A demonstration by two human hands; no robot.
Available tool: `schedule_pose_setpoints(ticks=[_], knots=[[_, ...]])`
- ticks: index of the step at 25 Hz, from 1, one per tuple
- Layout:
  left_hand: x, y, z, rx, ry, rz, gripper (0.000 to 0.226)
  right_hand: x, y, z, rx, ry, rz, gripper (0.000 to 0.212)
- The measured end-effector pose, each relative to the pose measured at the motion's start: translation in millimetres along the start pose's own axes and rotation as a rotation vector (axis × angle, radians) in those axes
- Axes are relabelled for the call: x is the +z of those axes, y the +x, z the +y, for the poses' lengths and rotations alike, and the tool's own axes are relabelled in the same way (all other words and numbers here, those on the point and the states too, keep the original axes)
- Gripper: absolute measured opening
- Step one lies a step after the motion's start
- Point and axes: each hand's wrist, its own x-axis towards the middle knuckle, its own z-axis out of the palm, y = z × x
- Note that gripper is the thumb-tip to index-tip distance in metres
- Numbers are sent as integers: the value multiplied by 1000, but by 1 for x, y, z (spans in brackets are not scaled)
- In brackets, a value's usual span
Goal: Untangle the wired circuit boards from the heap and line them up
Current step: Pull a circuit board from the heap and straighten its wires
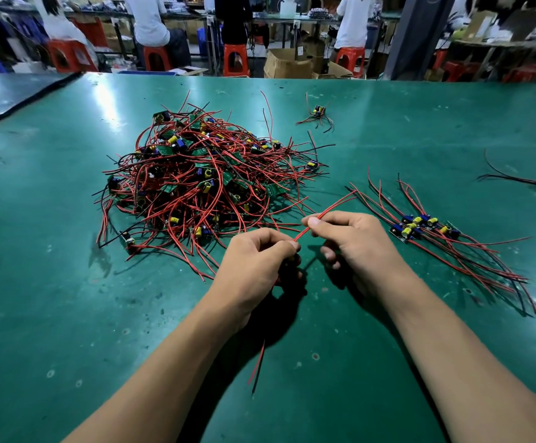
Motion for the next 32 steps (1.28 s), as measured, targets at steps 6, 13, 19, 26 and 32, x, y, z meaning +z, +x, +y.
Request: schedule_pose_setpoints(ticks=[6, 13, 19, 26, 32], knots=[[0, 0, 1, -10, 32, 0, 13, -6, 9, 2, -54, 47, 115, 11], [-2, 1, 2, -19, 64, -13, 13, -15, 14, 7, -247, -100, 339, 5], [-4, -1, 3, -22, 62, -38, 11, -20, 14, 5, -438, -373, 518, 3], [-8, 1, 2, -48, -20, -43, 9, -16, 12, -5, -200, 163, 307, 12], [-9, 1, 2, -68, -35, -80, 9, -17, 5, -19, -77, 402, 148, 24]])
